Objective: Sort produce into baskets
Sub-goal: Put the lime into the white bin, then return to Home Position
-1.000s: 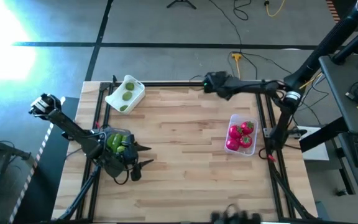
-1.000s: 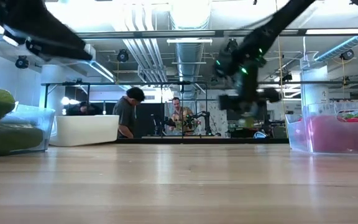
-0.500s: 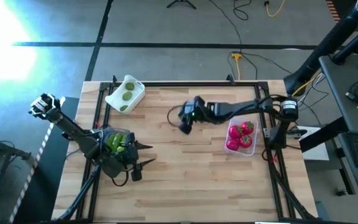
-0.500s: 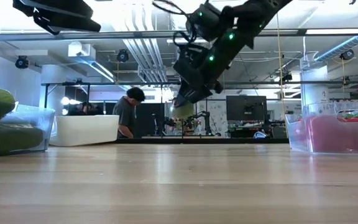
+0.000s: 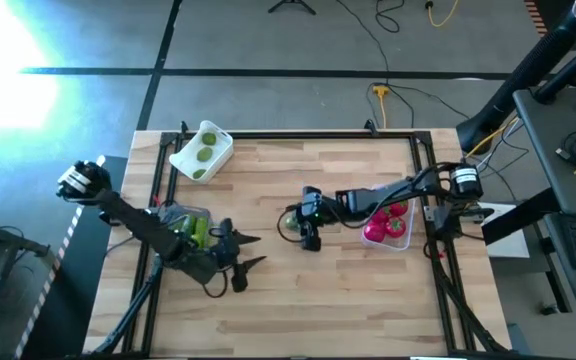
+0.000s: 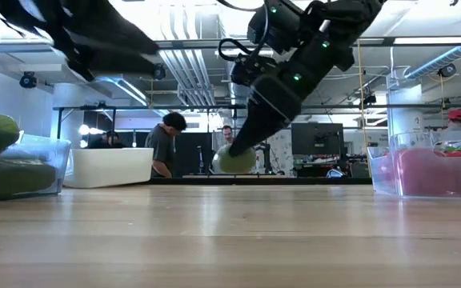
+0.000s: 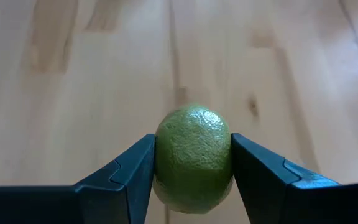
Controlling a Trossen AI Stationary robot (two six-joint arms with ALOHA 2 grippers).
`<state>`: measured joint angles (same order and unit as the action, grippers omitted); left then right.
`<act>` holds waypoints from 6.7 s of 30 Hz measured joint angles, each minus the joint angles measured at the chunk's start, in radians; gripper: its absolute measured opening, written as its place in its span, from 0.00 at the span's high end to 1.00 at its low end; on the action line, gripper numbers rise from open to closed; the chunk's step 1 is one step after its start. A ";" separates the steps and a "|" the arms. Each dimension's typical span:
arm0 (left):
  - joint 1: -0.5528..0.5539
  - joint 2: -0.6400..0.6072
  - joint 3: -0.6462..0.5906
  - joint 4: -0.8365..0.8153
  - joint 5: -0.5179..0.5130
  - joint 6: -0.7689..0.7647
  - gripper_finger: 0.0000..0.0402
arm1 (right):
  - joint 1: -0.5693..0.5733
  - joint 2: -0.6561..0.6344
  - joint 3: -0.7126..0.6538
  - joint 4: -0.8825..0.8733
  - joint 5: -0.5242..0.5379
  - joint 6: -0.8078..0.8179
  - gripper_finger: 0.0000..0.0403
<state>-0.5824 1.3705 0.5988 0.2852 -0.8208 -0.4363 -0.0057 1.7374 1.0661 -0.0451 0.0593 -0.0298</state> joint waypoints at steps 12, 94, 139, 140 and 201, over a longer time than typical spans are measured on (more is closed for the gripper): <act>0.205 0.263 0.043 0.186 0.141 0.037 0.27 | 0.019 0.000 -0.024 0.019 0.026 0.002 0.47; 1.241 -0.204 0.040 -0.845 0.156 0.046 0.53 | 0.220 -0.341 -0.217 -0.342 0.165 0.489 0.19; 1.432 0.345 0.467 -1.543 0.363 0.101 0.28 | 0.344 -0.343 -0.217 -0.351 0.143 0.528 0.19; 1.432 0.332 0.467 -1.520 0.363 0.107 0.28 | 0.346 -0.343 -0.217 -0.351 0.143 0.528 0.19; 0.602 -0.320 0.151 -0.559 0.570 0.322 0.42 | 0.153 -0.182 -0.217 0.430 0.274 -0.052 0.19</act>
<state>0.0200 1.0502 0.7496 -0.2743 -0.2506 -0.1145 0.1478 1.5555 0.8494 0.3845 0.3334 -0.0823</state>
